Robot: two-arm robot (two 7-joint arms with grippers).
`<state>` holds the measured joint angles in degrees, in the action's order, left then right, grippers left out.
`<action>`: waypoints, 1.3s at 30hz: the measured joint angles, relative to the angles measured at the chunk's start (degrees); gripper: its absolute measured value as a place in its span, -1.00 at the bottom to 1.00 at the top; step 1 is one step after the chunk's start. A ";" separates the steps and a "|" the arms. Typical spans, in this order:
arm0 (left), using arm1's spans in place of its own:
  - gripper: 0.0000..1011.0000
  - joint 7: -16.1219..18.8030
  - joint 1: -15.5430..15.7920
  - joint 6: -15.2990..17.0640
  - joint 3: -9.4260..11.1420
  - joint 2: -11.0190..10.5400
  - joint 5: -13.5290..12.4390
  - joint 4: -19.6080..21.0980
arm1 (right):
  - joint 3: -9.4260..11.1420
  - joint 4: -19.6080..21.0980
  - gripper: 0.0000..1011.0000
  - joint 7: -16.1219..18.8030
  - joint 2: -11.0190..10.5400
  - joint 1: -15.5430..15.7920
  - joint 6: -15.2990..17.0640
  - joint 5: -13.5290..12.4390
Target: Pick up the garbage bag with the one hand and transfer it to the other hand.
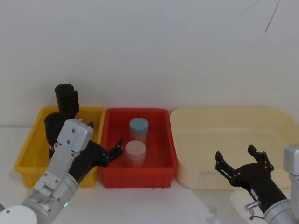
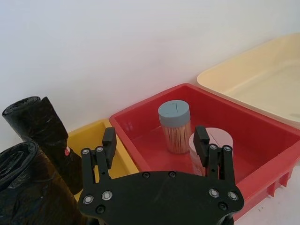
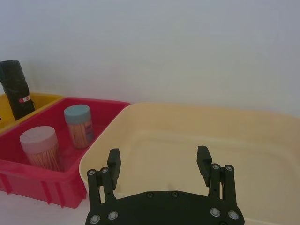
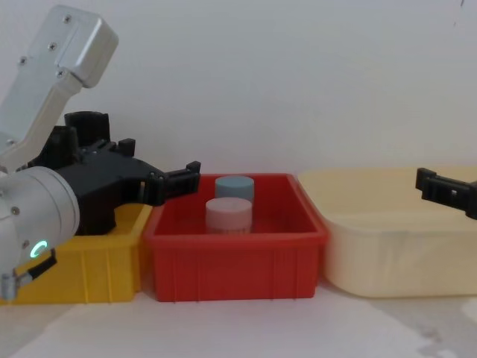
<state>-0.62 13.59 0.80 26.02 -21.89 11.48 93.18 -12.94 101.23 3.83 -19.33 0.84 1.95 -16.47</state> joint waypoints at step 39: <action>0.98 -0.10 0.20 0.03 0.06 0.11 -0.06 -0.01 | 0.16 0.13 0.98 0.01 0.01 0.00 0.19 0.00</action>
<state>-0.72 13.79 0.83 26.09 -21.79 11.42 93.16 -12.78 101.36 3.83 -19.32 0.84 2.14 -16.47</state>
